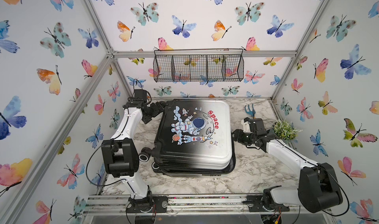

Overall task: Close the suitcase zippers
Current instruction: Adjust the suitcase at the center of the board.

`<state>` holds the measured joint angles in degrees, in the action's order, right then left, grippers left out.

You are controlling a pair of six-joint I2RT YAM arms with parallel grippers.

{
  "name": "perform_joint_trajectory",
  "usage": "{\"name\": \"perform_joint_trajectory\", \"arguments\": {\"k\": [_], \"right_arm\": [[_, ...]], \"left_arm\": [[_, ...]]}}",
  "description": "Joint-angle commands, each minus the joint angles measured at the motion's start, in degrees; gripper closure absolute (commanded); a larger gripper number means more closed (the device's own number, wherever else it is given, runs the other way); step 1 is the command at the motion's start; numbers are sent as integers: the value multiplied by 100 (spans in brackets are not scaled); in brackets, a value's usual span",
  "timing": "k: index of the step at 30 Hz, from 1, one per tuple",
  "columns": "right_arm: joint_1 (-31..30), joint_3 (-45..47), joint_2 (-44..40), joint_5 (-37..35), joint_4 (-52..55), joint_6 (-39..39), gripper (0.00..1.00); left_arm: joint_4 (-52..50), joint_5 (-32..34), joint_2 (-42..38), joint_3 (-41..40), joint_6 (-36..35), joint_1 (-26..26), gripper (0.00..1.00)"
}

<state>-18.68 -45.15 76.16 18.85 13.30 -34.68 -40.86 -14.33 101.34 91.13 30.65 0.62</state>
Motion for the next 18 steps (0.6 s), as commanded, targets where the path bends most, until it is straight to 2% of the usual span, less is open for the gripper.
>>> {"name": "perform_joint_trajectory", "arguments": {"k": [1,9,13,18], "right_arm": [[-828,50,-100,983,-71,-184,46],[-1342,131,-330,630,225,-164,48],[-1367,217,-635,388,667,-22,48],[-1253,147,-1262,-751,1537,352,39]], "left_arm": [[-223,-1151,449,282,-70,-674,6],[-1030,-936,1933,2346,-412,-971,6],[-1026,-964,2307,2748,-402,-1127,6],[-1207,-752,2535,3234,-535,-1275,8]]}}
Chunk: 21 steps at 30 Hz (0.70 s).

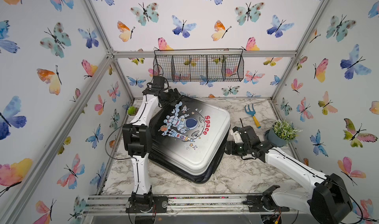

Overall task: Close the suitcase zippers
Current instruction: Adjust the suitcase at the center of the board.

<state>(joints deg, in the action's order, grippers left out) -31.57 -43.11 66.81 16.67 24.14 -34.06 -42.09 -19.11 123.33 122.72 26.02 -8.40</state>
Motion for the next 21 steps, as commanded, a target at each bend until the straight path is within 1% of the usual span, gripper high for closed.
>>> {"name": "perform_joint_trajectory", "arguments": {"k": [1,3,5,7,8,9,10,12,15,17,19,21], "right_arm": [[148,-86,-368,-527,510,366,39],[464,-197,-323,-422,707,551,38],[830,-280,-289,-334,852,699,38],[1279,-304,-337,-278,818,760,38],[1470,-326,-328,-238,731,795,39],[1478,-431,-231,-307,703,819,39],[1491,-519,-101,-214,681,795,39],[1511,-633,252,140,510,669,41],[1514,-602,635,711,127,551,43],[1496,-588,762,935,-99,564,43],[1474,-707,938,1040,-67,629,43],[1465,-777,1056,998,-48,694,43]], "left_arm": [[-1119,-192,305,183,-93,-372,8],[-1286,229,179,557,-193,-364,8],[-1506,926,-66,794,-308,-315,6],[-1685,1589,-522,767,-388,-198,5],[-1772,1911,-825,612,-410,-95,4],[-1802,2147,-1283,333,-399,15,3],[-1801,2249,-1635,27,-364,115,3],[-1785,2420,-2502,-830,-231,290,3],[-1851,2647,-3689,-2055,-90,389,3],[-2012,2728,-4348,-2681,98,520,3],[-2244,2700,-4916,-3235,299,750,5],[-2576,2815,-5498,-3711,552,1093,7]]}}
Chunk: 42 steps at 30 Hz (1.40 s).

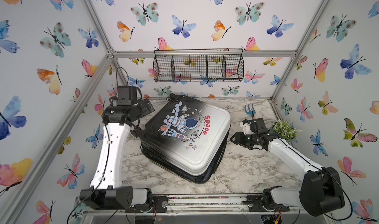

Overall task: Close the suitcase zippers
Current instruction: Adjust the suitcase at the center of the board.

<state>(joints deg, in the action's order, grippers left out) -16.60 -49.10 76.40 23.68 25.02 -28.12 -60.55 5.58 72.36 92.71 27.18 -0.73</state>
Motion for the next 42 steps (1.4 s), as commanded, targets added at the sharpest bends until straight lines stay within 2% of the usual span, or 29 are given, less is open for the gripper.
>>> {"name": "perform_joint_trajectory", "arguments": {"k": [1,3,5,8,10,13,16,20,23,28,31,33,34,35,36,37,39,42], "right_arm": [[-28,-171,123,284,-168,111,42],[-28,-198,207,325,-184,130,42],[-27,-261,269,364,-179,125,42],[-28,-381,313,284,-189,172,42],[0,-570,291,-294,-26,249,41],[324,-847,147,-919,9,303,40],[627,-1035,115,-960,-157,313,35],[684,-1428,361,-870,-47,402,35],[684,-1604,477,-664,-243,366,34],[684,-1996,832,-403,-322,505,34],[684,-2159,950,-497,-313,585,34],[693,-2279,1005,-654,-209,725,33],[697,-2328,1034,-720,-143,778,33],[717,-2336,1036,-741,-129,790,33],[714,-2318,1035,-722,-164,784,33],[719,-2291,1042,-666,-228,753,33],[722,-2300,1110,-461,-302,690,34],[720,-2416,1190,-212,-213,777,34]], "left_arm": [[-827,352,-639,-914,517,511,8],[-1040,275,-1167,-1252,774,911,13],[-1061,2,-1620,-1590,1093,964,16],[-475,-1154,-2273,-2855,1855,923,20],[-96,-1615,-2553,-3748,2245,750,22],[154,-1656,-2622,-4306,2520,443,24],[202,-1637,-2568,-4604,2688,372,29],[753,-1720,-2560,-5131,2819,359,40],[1044,-1673,-2243,-5280,2693,346,45],[1442,-1617,-1769,-5354,2502,346,78],[1586,-1627,-1510,-5489,2297,354,89],[1520,-1521,-1444,-5508,2194,354,91],[1431,-1421,-1457,-5526,2182,354,89],[1333,-1312,-1490,-5552,2150,354,80],[1329,-1272,-1524,-5589,2114,355,75],[1484,-1327,-1561,-5646,2089,363,77],[1894,-1552,-1529,-5654,2067,365,99],[2063,-1697,-1176,-5367,1920,363,100]]}}
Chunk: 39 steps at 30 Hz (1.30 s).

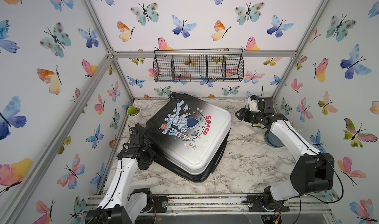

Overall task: Close the suitcase zippers
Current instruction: Adjust the suitcase at the center of the board.

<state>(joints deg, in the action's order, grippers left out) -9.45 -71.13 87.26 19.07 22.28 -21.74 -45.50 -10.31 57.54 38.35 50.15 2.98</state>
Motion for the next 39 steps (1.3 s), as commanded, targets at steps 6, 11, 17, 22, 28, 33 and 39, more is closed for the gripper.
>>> {"name": "perform_joint_trajectory", "arguments": {"k": [6,11,17,22,28,33,39], "right_arm": [[14,-85,-16,-209,163,316,34],[70,-500,191,-95,-14,224,35],[-35,-585,751,889,-15,487,41],[-144,-158,840,1322,-350,728,43],[-551,424,570,1555,-364,963,45],[-849,1245,-127,1567,-448,746,47],[-846,1999,-859,916,-347,926,45]], "left_arm": [[397,379,1142,1386,-1575,231,100],[412,187,1808,2220,-2901,683,100],[856,-425,2638,2636,-3810,769,100],[1193,-566,3289,3273,-3872,871,100],[1385,-989,3856,3976,-3688,797,100],[1421,-1040,4205,4184,-3737,630,100],[1001,-750,4729,4802,-3956,602,100]]}}
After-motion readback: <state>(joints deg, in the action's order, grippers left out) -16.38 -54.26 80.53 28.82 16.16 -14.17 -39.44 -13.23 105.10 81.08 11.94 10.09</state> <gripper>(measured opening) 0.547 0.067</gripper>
